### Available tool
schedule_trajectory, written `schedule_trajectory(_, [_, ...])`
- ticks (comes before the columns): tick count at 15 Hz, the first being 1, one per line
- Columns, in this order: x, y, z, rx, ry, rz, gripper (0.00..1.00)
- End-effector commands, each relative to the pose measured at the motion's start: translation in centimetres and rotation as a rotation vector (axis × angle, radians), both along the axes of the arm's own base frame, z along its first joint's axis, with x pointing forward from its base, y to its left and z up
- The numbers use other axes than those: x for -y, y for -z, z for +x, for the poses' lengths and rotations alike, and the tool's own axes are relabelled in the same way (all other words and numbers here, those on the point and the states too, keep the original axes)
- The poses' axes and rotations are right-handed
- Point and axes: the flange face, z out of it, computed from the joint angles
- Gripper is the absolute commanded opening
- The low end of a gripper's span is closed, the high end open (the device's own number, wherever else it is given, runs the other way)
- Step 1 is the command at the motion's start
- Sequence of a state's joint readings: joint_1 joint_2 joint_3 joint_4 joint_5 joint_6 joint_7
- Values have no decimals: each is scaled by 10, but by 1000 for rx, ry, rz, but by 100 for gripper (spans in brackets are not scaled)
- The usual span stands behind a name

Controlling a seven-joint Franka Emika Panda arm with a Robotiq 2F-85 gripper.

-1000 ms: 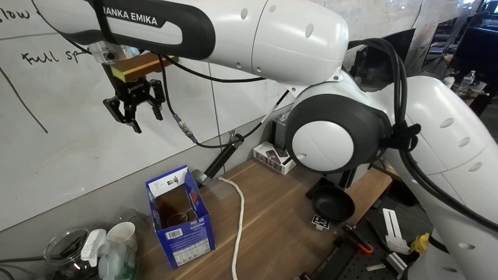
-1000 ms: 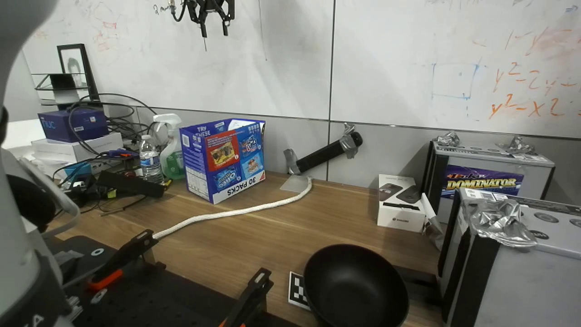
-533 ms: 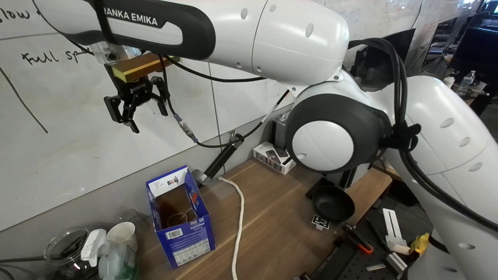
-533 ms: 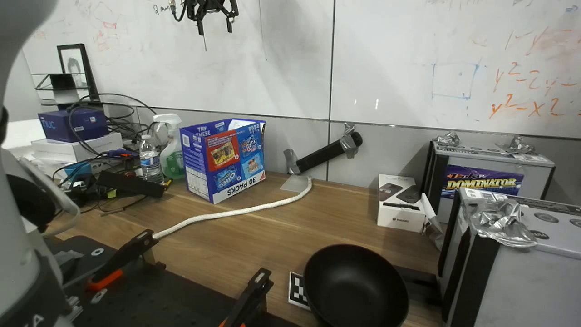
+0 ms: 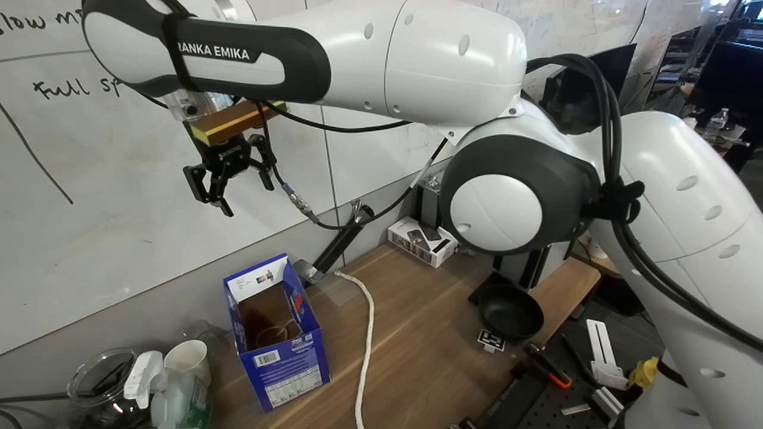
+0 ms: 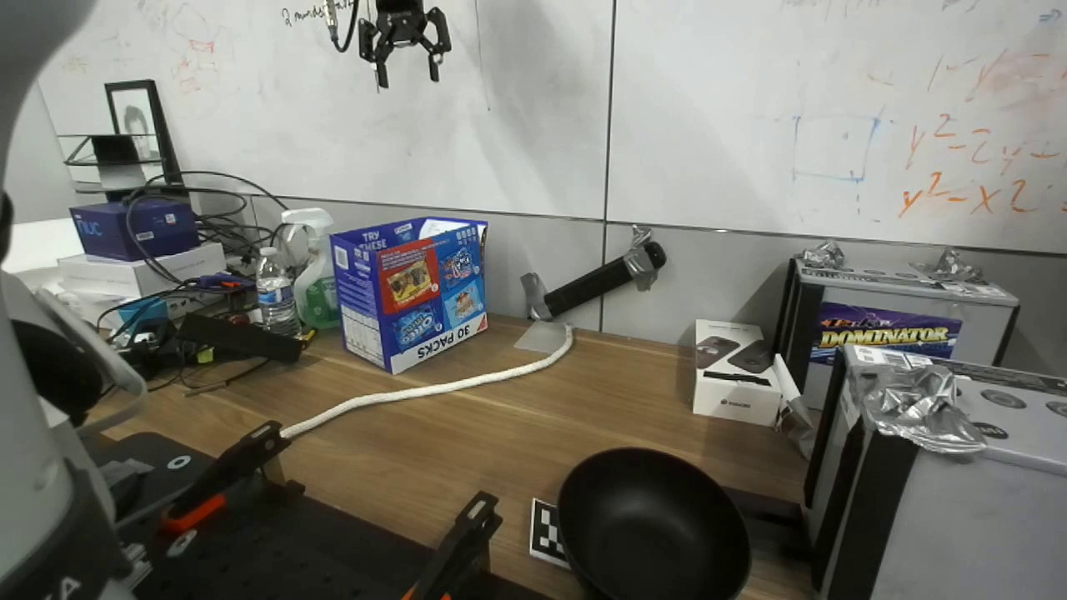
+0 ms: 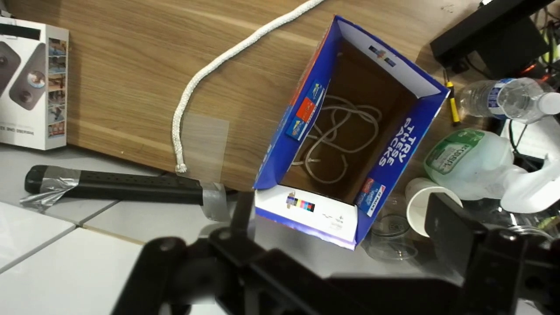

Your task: Put the right and left ropes in the box

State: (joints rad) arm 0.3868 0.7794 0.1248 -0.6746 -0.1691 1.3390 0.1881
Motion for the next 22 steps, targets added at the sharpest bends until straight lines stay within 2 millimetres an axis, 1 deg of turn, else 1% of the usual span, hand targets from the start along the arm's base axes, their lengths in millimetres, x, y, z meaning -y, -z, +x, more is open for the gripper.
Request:
schedule_trajectory(1, [11,23,1,-14,32,17,100])
schedule_trajectory(4, [21,56,6,4,74,11,100])
schedule_trajectory(6, [29,75,5,16,100,-10,100])
schedule_trajectory(12, [58,112,-10,50,166,-3,100])
schedule_trajectory(15, [76,131,-23,58,202,7,100])
schedule_trajectory(16, [82,140,-29,59,211,-3,100])
schedule_trajectory(19, [101,165,-51,59,240,-19,100])
schedule_trajectory(22, [121,193,-77,58,258,-18,100])
